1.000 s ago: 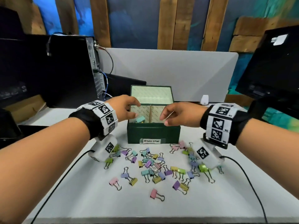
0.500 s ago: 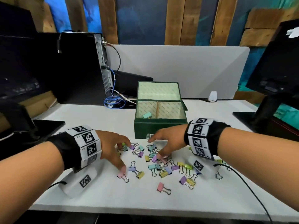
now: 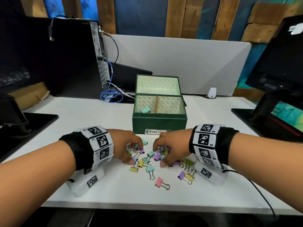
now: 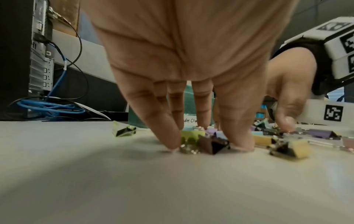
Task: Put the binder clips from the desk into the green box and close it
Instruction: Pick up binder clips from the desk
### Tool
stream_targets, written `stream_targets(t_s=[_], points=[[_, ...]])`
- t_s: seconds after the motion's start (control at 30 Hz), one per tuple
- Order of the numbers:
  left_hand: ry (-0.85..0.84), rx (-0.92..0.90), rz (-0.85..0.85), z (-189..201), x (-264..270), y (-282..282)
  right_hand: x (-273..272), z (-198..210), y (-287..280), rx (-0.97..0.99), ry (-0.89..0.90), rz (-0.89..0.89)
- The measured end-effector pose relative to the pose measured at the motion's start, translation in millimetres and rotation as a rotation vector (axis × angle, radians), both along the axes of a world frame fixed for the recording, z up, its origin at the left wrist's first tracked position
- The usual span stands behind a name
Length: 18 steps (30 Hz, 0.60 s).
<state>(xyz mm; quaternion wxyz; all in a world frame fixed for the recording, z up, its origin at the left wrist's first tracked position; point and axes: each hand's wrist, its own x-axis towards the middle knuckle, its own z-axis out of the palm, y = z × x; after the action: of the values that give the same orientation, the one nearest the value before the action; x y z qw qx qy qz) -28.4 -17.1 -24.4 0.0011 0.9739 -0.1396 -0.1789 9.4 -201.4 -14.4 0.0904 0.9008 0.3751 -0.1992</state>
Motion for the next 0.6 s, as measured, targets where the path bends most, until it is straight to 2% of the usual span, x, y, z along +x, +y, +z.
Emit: stream_targets(t_s=[0.13,0.27,0.6], points=[[-0.005,-0.027,0.014,1,-3,3,-4,3,-2,0.02,0.08,0.033],[0.061,0.069,-0.031,-3,-4,1,-5,0,5,-0.005,0.051,0.085],[-0.044,0.038,-0.011,-11,13,-8,9,-5,7,0.094,0.06,0.041]])
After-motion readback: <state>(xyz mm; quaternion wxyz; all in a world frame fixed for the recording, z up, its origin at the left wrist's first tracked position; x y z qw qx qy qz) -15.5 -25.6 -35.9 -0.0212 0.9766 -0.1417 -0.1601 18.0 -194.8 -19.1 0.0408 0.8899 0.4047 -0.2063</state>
